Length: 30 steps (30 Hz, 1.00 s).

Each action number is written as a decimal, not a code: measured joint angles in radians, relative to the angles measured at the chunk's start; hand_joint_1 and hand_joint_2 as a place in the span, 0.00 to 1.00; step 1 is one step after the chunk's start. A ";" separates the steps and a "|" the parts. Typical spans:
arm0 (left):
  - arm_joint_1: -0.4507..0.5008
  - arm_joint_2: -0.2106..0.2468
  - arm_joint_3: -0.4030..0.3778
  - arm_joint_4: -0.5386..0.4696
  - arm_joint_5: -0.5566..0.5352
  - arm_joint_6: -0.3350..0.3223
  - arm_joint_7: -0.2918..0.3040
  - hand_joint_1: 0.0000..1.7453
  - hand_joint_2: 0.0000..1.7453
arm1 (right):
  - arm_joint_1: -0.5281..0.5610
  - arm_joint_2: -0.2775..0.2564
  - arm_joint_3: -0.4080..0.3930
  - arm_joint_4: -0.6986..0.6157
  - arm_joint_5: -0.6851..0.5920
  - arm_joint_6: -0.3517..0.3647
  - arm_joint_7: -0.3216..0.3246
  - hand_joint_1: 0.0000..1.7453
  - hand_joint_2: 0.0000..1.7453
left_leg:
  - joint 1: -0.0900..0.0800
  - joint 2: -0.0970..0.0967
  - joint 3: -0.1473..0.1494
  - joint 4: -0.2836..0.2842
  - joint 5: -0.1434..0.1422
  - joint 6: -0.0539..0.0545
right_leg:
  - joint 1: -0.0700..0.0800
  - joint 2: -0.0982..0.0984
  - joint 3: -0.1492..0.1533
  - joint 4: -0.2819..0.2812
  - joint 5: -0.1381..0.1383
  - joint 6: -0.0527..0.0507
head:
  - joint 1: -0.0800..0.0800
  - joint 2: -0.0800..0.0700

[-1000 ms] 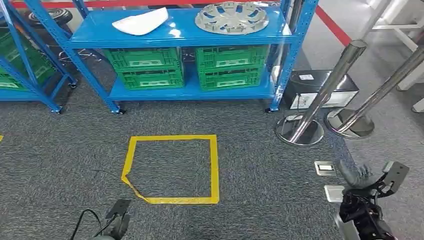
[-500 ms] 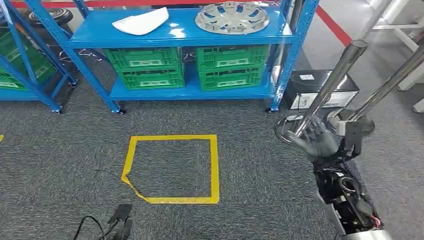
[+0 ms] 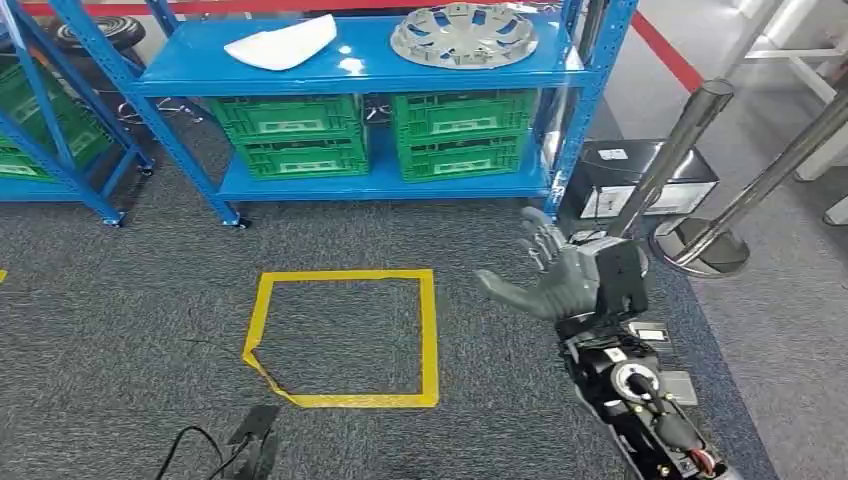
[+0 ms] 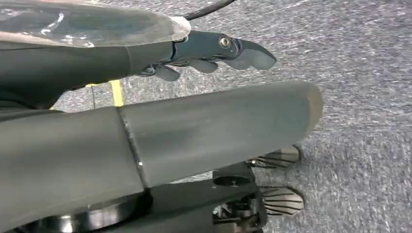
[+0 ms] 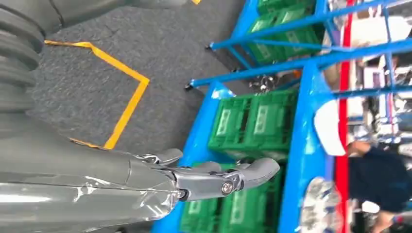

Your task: Take the parts from the cabinet and place them on the table.

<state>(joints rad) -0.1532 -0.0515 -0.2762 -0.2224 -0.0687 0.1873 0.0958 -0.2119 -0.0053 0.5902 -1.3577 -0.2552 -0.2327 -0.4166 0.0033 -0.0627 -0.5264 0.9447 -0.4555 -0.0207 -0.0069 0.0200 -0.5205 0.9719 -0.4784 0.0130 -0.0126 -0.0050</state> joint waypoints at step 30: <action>0.001 0.045 -0.019 0.003 0.075 0.049 -0.032 0.00 0.00 | 0.030 -0.011 0.161 -0.287 0.122 -0.104 0.040 0.00 1.00 | 0.000 0.000 0.000 0.000 0.000 0.000 | 0.000 0.001 0.000 0.000 0.000 0.000 | 0.000 0.000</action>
<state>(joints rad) -0.1521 -0.0065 -0.2953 -0.2190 0.0061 0.2361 0.0641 -0.1816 -0.0164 0.7508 -1.6445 -0.1335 -0.3369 -0.3769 0.0033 -0.0623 -0.5264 0.9445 -0.4555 -0.0208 -0.0069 0.0206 -0.5209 0.9718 -0.4784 0.0129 -0.0122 -0.0050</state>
